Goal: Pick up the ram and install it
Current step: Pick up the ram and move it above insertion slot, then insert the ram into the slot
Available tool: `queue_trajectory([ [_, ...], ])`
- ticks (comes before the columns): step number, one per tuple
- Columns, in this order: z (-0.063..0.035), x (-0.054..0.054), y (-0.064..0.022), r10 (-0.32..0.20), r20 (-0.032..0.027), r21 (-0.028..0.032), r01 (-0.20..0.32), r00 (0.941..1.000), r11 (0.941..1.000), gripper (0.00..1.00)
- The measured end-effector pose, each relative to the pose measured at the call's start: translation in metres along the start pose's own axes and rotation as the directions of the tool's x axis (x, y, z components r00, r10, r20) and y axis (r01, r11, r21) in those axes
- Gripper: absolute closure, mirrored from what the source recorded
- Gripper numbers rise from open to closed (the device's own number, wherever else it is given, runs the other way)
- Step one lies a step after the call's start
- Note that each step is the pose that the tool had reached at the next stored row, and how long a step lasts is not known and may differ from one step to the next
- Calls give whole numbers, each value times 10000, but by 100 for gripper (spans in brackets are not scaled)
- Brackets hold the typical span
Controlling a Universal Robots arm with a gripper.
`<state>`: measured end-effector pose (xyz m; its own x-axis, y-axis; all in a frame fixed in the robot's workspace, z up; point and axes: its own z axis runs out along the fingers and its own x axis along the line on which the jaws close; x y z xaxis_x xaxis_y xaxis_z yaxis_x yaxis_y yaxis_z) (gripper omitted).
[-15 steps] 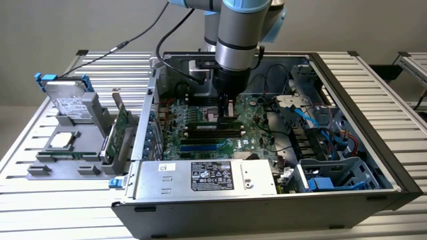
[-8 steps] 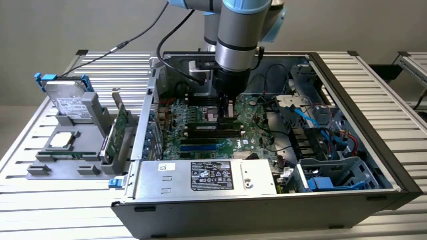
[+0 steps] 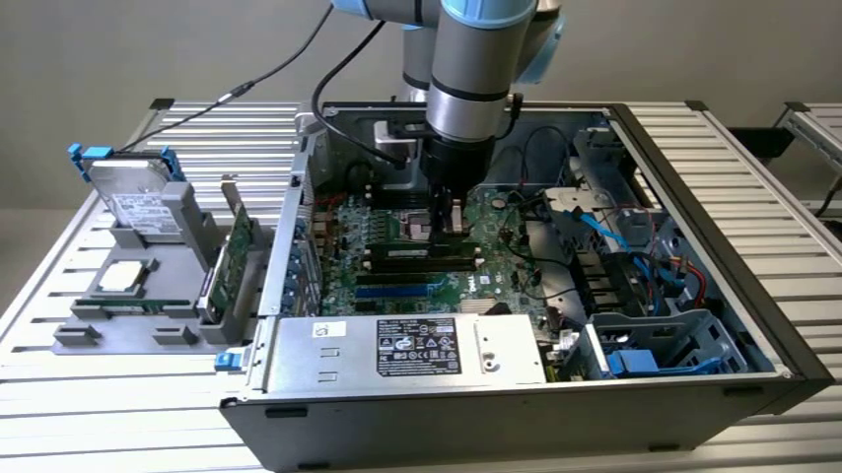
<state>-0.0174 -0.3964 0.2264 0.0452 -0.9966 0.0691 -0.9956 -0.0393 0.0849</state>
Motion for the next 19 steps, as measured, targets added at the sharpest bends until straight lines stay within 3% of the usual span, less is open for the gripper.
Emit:
queue_trajectory([
  [19, 1, 15, 0, 1, -13, -3, -1, 10000, 10000, 86],
])
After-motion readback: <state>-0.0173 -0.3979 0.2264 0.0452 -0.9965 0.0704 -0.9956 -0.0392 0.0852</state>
